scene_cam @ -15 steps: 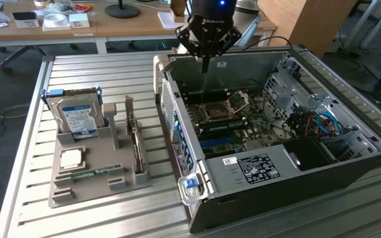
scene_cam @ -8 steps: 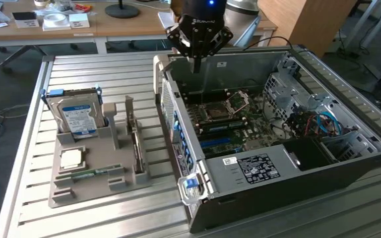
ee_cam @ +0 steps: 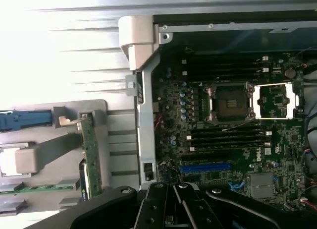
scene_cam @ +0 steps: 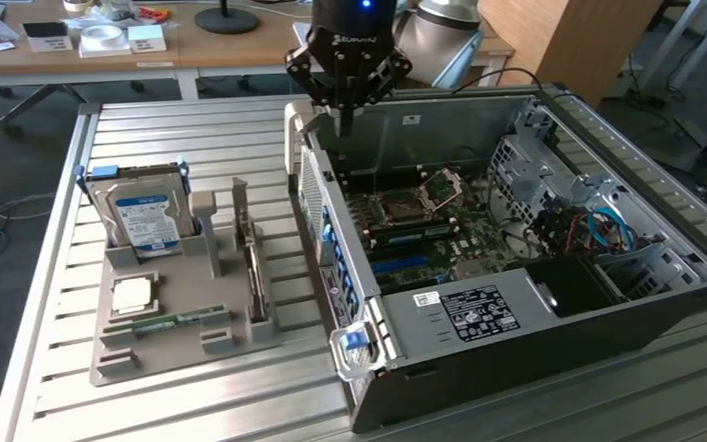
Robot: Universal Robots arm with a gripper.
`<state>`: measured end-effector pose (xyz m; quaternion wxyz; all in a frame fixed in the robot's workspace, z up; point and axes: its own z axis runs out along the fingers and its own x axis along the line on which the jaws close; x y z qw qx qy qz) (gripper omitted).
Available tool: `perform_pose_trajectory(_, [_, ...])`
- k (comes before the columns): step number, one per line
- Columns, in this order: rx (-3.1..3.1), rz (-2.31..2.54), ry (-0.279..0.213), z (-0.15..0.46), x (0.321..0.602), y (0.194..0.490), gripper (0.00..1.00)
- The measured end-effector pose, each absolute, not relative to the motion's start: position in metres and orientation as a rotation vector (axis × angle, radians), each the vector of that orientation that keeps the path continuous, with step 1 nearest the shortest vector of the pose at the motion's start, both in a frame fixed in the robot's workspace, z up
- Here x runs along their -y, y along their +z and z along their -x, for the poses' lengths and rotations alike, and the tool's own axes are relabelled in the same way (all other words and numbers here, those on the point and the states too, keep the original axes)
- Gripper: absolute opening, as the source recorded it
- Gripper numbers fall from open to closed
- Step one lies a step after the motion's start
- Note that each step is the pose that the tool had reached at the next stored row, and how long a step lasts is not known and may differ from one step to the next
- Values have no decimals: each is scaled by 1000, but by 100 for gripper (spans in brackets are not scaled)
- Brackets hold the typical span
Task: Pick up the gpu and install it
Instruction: 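Reach for the gpu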
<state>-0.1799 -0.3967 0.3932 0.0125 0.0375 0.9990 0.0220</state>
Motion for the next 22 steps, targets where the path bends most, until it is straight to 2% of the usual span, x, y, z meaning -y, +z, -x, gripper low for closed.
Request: perform_pose_trajectory(22, [-3113, -128, 64, 240, 391, 393, 11])
